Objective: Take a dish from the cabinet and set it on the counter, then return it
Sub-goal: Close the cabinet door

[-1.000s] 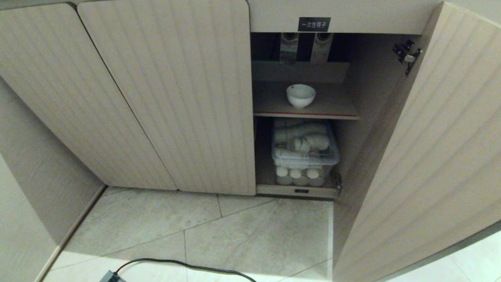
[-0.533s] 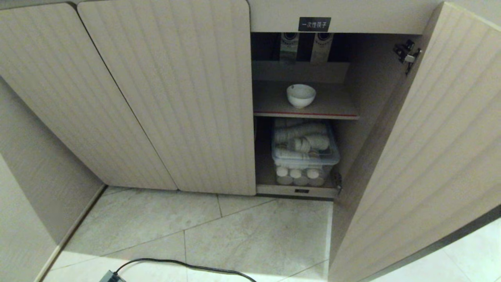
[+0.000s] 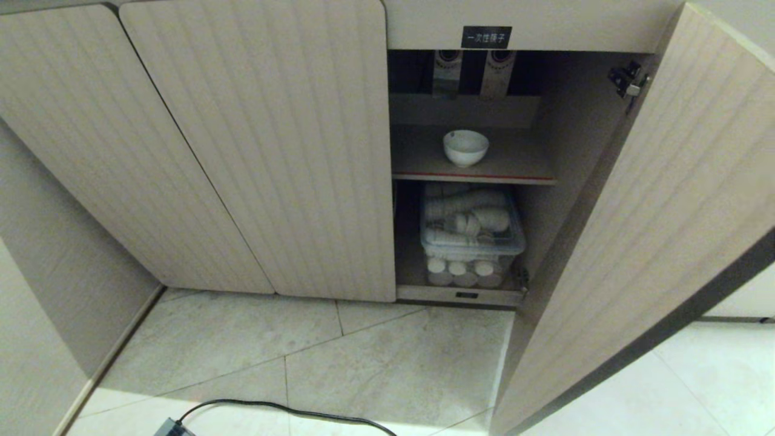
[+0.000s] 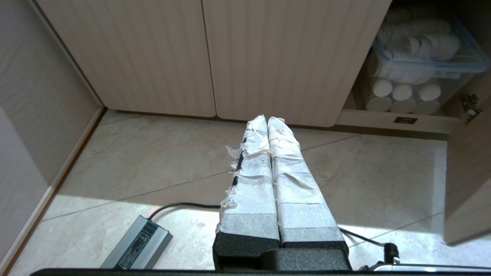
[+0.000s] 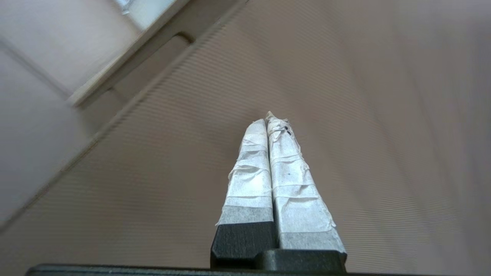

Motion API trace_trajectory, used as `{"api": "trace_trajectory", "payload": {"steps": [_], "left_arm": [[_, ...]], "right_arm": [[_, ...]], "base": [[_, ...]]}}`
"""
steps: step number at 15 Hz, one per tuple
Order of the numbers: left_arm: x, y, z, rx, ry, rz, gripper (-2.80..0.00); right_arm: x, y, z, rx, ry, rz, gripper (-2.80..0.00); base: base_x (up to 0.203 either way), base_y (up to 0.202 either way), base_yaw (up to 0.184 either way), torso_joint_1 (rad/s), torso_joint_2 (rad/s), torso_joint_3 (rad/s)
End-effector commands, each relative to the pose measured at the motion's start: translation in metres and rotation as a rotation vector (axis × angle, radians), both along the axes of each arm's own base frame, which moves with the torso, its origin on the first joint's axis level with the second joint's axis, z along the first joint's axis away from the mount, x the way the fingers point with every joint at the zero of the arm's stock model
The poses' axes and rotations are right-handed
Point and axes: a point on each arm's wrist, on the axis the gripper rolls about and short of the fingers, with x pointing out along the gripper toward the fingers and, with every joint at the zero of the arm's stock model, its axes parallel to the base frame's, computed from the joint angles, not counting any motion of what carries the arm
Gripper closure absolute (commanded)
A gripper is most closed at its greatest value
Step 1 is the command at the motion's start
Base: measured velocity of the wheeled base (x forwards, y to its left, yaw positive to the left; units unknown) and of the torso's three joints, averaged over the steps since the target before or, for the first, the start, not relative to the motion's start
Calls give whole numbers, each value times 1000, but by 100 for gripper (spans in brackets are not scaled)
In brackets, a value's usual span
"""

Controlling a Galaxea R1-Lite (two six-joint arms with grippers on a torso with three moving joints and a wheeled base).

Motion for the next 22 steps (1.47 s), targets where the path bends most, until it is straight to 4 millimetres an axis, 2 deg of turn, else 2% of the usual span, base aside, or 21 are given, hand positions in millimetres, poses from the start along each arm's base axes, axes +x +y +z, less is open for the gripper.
{"api": "trace_trajectory", "payload": {"steps": [1,11,15,22], "left_arm": [[0,0,0,-1,-1,1,0],[0,0,0,-1,-1,1,0],[0,0,0,-1,-1,1,0],[0,0,0,-1,-1,0,0]], "right_arm": [[-1,3,5,13,-13,40,0],[35,16,3,3,-13,94,0],[46,19,-2,-3,9,95,0],[81,29,-21,-20,51,113,0]], "base": [[0,0,0,0,0,0],[0,0,0,0,0,0],[0,0,0,0,0,0],[0,0,0,0,0,0]]}}
